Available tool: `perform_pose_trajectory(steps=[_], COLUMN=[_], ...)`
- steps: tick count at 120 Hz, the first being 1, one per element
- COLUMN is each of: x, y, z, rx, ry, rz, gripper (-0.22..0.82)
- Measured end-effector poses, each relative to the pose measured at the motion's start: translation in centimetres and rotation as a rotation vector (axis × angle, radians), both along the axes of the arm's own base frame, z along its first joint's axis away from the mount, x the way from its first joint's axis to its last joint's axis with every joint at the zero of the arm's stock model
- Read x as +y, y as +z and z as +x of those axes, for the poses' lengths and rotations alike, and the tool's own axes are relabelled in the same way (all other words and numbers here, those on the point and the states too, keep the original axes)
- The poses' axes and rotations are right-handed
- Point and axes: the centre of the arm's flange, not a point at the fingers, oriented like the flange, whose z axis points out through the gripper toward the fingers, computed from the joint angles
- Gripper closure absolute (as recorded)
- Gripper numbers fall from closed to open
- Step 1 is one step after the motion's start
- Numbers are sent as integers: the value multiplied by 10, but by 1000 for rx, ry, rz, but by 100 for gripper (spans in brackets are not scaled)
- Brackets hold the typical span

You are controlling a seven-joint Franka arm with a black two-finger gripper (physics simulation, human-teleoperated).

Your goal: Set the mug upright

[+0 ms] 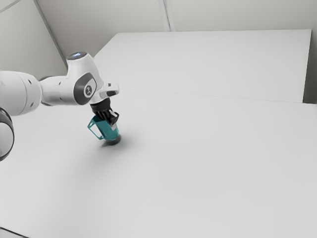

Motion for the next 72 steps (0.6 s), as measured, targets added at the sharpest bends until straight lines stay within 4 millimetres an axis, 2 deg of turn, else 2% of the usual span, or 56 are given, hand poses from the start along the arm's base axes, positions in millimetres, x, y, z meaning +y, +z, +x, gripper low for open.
perform_pose_trajectory(steps=[24,50,60,72], x=[4,4,5,3], y=[-9,-14,-13,-4], z=[-3,-5,-5,-5], rx=[-39,-46,-50,-66], ry=[116,189,209,225], rz=[-18,-30,-32,-33], gripper=[78,34,23,14])
